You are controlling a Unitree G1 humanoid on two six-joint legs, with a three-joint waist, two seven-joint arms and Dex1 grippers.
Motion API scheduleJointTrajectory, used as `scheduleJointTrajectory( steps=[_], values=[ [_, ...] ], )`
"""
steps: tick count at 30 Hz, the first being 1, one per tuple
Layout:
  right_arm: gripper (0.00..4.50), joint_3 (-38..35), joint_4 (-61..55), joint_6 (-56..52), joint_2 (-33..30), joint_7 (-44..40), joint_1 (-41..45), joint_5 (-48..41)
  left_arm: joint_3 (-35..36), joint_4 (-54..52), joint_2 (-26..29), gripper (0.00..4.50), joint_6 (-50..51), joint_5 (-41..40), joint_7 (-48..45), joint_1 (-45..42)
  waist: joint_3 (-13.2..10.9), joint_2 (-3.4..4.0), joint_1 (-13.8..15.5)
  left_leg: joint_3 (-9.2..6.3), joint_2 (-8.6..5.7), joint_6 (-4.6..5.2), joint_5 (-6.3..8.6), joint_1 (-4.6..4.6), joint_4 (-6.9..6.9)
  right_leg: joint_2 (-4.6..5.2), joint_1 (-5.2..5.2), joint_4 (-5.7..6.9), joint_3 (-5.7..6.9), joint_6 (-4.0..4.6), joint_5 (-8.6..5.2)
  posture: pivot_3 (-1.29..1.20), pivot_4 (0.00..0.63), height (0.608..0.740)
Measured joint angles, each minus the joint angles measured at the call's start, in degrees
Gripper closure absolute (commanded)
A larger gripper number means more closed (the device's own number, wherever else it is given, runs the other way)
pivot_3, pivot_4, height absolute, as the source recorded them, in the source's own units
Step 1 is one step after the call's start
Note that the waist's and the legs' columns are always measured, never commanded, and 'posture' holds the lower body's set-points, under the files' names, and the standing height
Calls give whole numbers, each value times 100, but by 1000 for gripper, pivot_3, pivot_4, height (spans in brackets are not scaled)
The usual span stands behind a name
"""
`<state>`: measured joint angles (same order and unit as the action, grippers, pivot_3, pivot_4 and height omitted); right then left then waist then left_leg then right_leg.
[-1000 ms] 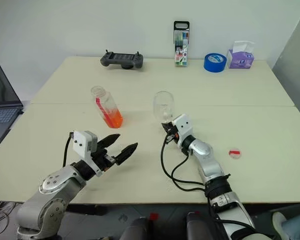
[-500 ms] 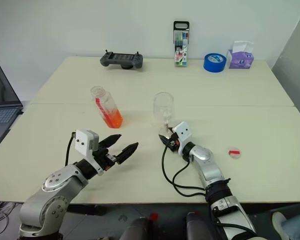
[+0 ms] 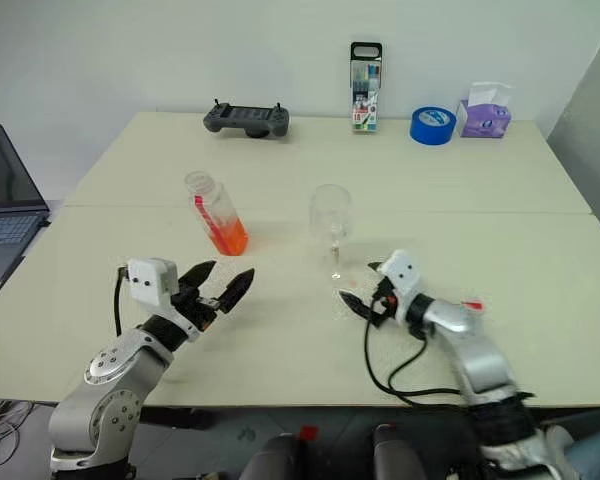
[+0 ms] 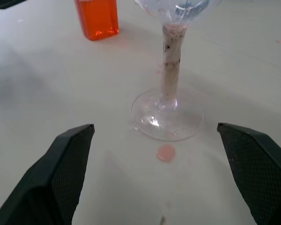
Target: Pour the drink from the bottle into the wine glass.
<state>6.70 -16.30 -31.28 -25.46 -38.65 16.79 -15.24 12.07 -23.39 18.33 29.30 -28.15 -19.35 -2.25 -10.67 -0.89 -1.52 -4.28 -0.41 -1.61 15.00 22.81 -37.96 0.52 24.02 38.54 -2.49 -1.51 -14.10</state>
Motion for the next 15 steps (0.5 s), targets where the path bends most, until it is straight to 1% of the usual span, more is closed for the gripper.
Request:
scheduleJointTrajectory(
  steps=[2,4,6,8,10,12,15],
  values=[
    [26,-276,-675,-841,-522,-225,227,-560,-67,108,-125,0,-122,101,100,-164,-1,-2,-1,-1,1,0,0,-1,-1,-13,-5,-3,5,-1,0,0,150,740],
    [26,-678,-1062,-1585,-965,-400,771,-1189,-103,216,-193,0,-242,232,210,-352,-1,-3,-10,2,2,1,0,-2,0,-24,-4,-3,3,0,0,0,150,740],
    [26,-1122,-1136,-2236,-1359,-564,1544,-1850,-80,428,-231,0,-373,313,307,-558,-2,-3,-20,9,2,2,1,-2,3,-28,-1,-1,3,0,0,0,150,740],
    [26,-1439,-1136,-2558,-1659,-712,2181,-2306,7,641,-177,0,-465,351,338,-642,-2,-5,-20,12,4,4,2,-3,6,-34,-4,-4,13,1,1,0,150,740],
    [26,-1545,-1080,-2701,-1861,-856,2678,-2608,139,869,-16,0,-497,363,286,-718,-2,-6,-18,14,5,4,2,2,10,-35,1,-5,18,1,1,0,150,740],
    [26,-1554,-981,-2856,-2055,-1039,2892,-2882,256,997,146,0,-587,375,222,-804,-4,-9,-9,11,9,4,2,5,8,-35,0,-6,21,2,1,0,150,740],
    [26,-1438,-727,-3048,-2132,-1143,3241,-3078,429,1195,383,0,-645,379,142,-1013,-5,-10,-7,21,6,4,2,6,2,-25,1,-4,11,2,1,0,150,740]
  ],
)
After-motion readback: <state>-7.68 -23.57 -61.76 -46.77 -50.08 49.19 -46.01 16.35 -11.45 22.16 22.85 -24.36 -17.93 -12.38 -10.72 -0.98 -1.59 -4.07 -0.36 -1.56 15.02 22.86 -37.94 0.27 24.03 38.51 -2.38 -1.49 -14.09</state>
